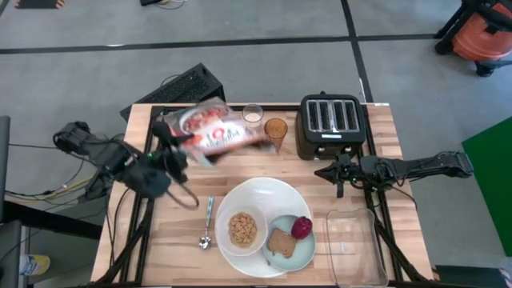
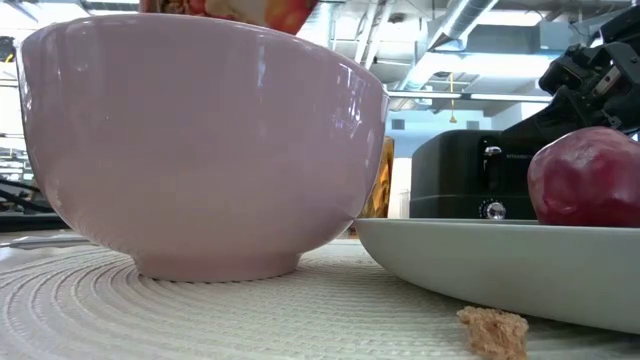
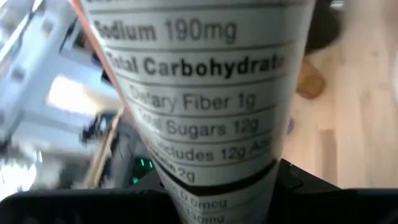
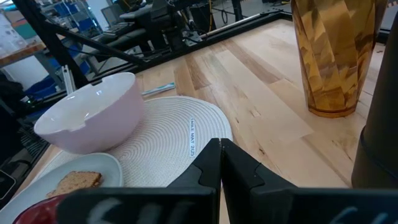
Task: Arrange a breakfast setting
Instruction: Pour the cereal into the white bowl
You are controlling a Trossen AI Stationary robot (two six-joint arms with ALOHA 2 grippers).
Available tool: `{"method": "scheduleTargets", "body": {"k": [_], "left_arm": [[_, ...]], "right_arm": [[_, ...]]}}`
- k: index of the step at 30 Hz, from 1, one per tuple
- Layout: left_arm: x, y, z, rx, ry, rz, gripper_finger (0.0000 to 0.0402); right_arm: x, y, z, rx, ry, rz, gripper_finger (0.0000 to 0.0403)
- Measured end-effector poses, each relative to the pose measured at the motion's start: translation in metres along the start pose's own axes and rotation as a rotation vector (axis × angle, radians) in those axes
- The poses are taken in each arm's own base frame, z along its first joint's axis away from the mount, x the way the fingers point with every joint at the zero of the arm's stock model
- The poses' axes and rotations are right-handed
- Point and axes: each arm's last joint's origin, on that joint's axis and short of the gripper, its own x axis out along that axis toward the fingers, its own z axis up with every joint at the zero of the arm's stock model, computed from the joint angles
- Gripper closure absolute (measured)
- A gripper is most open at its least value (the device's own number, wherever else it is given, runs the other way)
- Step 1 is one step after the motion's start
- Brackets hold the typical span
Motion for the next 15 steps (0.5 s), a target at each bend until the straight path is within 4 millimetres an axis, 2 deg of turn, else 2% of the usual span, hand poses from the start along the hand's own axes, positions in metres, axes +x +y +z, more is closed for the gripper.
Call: {"method": "scheduleTargets", "body": {"k": [4, 9, 12, 15], "left_arm": [[0.006, 0.022, -0.014, -0.217, 0.047, 0.058, 0.0299], [0.011, 0.043, -0.029, -0.569, 0.087, 0.142, 0.0299], [0.013, 0.049, -0.036, -0.710, 0.101, 0.193, 0.0299], [0.021, 0.044, -0.046, -0.806, 0.132, 0.238, 0.0299]], "right_arm": [[0.000, 0.000, 0.000, 0.000, 0.000, 0.000, 0.0372], [0.000, 0.000, 0.000, 0.000, 0.000, 0.000, 0.0372], [0.000, 0.000, 0.000, 0.000, 0.000, 0.000, 0.0372], [0.000, 0.000, 0.000, 0.000, 0.000, 0.000, 0.0372]]}}
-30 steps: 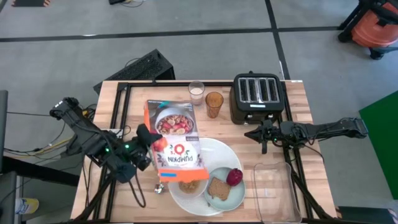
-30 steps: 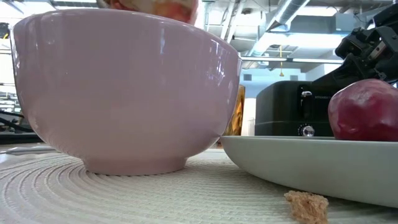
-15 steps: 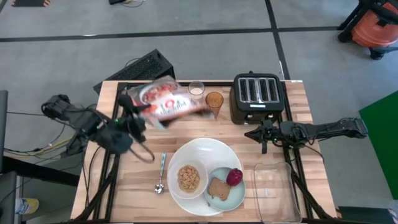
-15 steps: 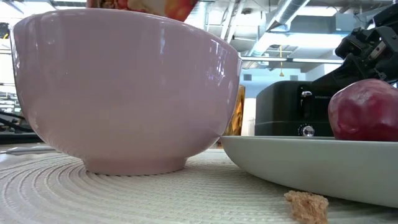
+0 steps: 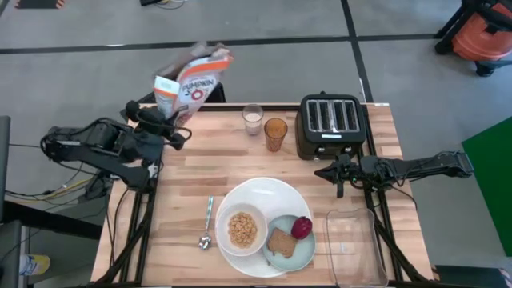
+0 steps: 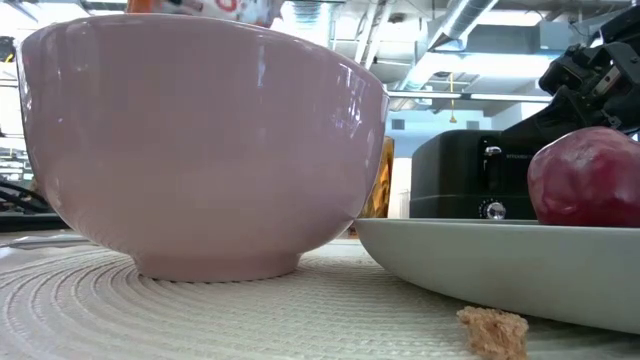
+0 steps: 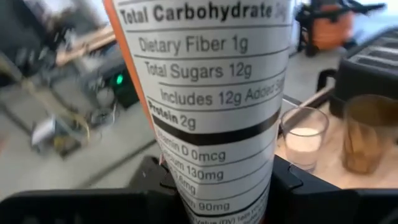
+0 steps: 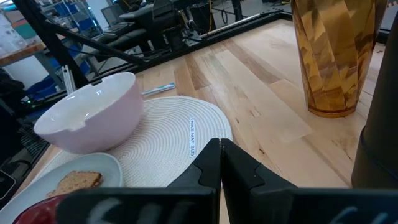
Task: Arrange a breakfast setting
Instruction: Pour the cereal into the white bowl
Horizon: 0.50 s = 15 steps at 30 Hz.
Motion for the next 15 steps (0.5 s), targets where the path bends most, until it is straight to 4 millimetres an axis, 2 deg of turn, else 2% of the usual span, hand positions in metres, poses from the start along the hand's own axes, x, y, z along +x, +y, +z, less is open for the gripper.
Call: {"method": "scheduleTargets", "body": {"k": [5, 10, 15], "left_arm": [[0.016, -0.009, -0.028, -0.220, 0.009, 0.099, 0.0299], [0.029, -0.020, -0.060, -0.294, -0.068, 0.223, 0.0299], [0.040, -0.028, -0.095, -0.478, -0.100, 0.252, 0.0299]], "right_arm": [[0.000, 0.000, 0.000, 0.000, -0.001, 0.000, 0.0372], [0.000, 0.000, 0.000, 0.000, 0.000, 0.000, 0.0372], [0.000, 0.000, 0.000, 0.000, 0.000, 0.000, 0.0372]]}}
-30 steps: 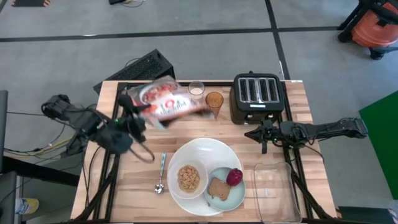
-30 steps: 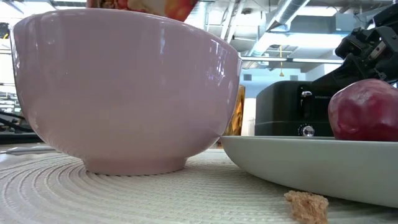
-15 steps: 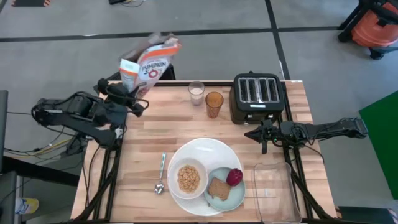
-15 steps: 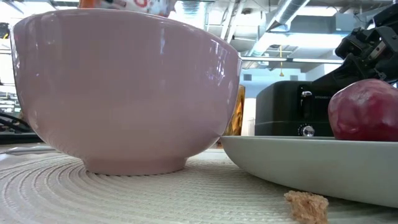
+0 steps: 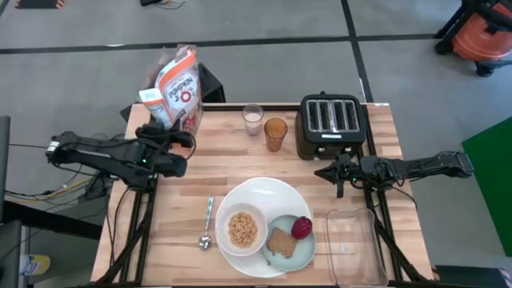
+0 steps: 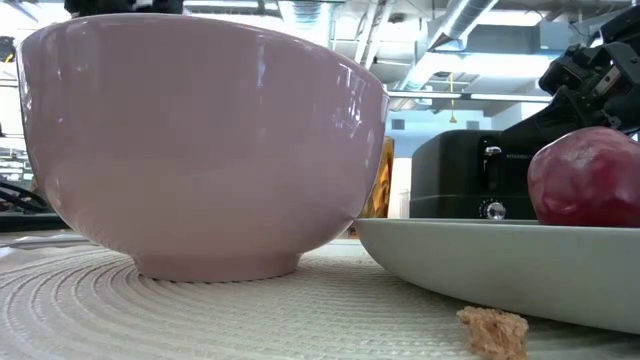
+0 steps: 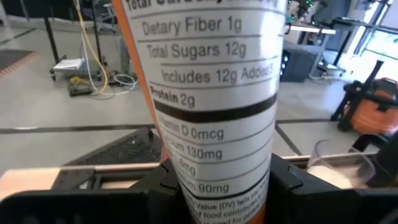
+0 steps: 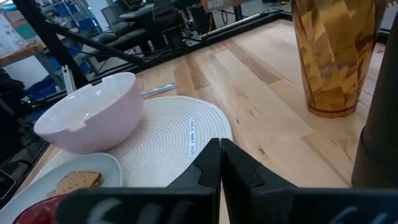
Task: Arrange a breakfast setting
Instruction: Pour the cereal into the white bowl
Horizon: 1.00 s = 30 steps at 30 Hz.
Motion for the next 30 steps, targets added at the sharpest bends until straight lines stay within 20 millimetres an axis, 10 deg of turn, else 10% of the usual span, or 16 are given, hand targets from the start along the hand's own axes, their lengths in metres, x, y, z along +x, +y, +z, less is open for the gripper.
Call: {"method": "scheduleTargets", "body": {"k": [17, 30], "left_arm": [[0.014, 0.020, -0.076, -0.048, 0.011, 0.031, 0.0299], [0.020, 0.025, -0.088, -0.055, 0.049, 0.066, 0.0280]], "right_arm": [[0.000, 0.000, 0.000, 0.000, 0.000, 0.000, 0.0372], [0.000, 0.000, 0.000, 0.000, 0.000, 0.000, 0.0372]]}}
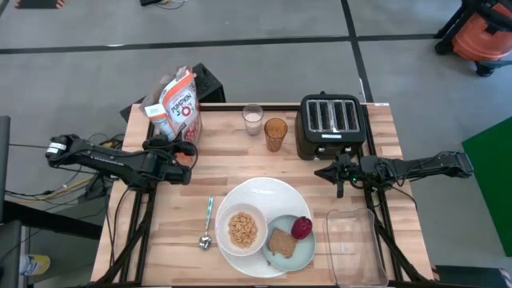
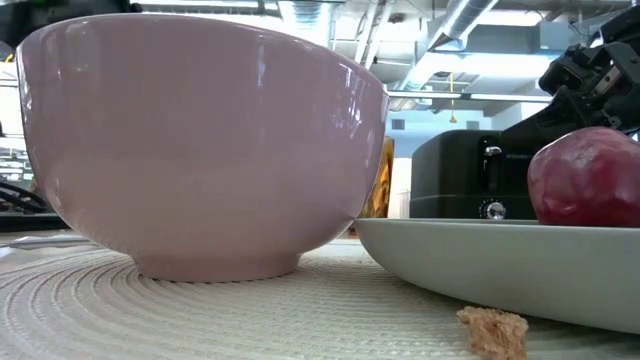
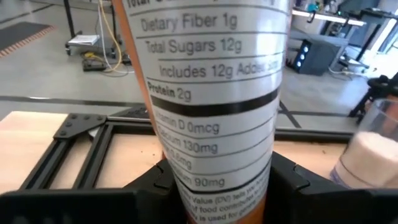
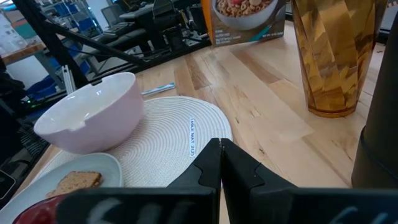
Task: Arrange a breakfast setting
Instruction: Pour the cereal into the white bowl
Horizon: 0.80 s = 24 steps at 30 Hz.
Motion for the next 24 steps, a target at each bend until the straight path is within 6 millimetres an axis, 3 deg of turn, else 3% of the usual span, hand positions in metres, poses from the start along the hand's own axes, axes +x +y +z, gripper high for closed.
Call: {"method": "scheduleTargets", "body": {"k": [8, 14, 24], "left_arm": [[0.007, 0.001, 0.001, 0.015, 0.045, 0.052, 0.0238], [0.007, 0.000, 0.000, 0.060, 0.075, 0.049, 0.0235], [0.015, 0.001, 0.002, -0.021, 0.067, 0.108, 0.0231]], "right_arm": [[0.000, 0.000, 0.000, 0.000, 0.000, 0.000, 0.0372], [0.000, 0.000, 0.000, 0.000, 0.000, 0.000, 0.0372], [0.000, 0.000, 0.000, 0.000, 0.000, 0.000, 0.0372]]}}
